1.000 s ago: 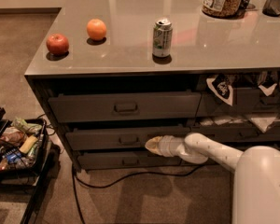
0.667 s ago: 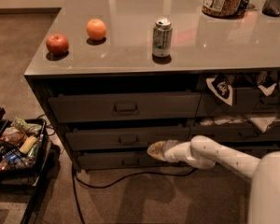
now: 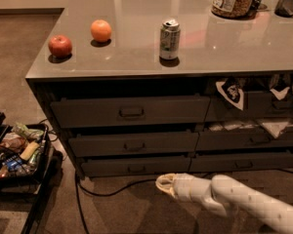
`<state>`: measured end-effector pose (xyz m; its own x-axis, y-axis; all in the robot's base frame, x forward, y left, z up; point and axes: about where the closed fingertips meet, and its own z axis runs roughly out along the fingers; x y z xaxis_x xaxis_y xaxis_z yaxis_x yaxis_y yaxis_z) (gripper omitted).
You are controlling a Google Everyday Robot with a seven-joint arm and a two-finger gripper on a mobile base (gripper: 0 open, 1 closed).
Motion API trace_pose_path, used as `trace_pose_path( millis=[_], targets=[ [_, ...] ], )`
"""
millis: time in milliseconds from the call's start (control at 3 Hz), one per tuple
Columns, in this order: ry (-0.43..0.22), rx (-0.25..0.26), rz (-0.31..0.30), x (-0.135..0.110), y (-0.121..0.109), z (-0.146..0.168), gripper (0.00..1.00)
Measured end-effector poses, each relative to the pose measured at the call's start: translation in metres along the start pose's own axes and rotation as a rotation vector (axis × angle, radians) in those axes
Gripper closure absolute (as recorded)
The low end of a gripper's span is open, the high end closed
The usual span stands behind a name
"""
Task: Close middle drawer
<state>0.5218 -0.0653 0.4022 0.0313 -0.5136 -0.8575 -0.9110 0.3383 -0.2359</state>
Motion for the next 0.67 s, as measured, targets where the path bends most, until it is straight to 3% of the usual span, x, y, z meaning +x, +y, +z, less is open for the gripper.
trace_pose_path(
  millis=[333,667],
  targets=[
    [-0.087,0.063,-0.017,-0.006,0.037,-0.029,1.00],
    [-0.146,0.140,-0.052,-0.006,0.055,-0.072,1.00]
  ],
)
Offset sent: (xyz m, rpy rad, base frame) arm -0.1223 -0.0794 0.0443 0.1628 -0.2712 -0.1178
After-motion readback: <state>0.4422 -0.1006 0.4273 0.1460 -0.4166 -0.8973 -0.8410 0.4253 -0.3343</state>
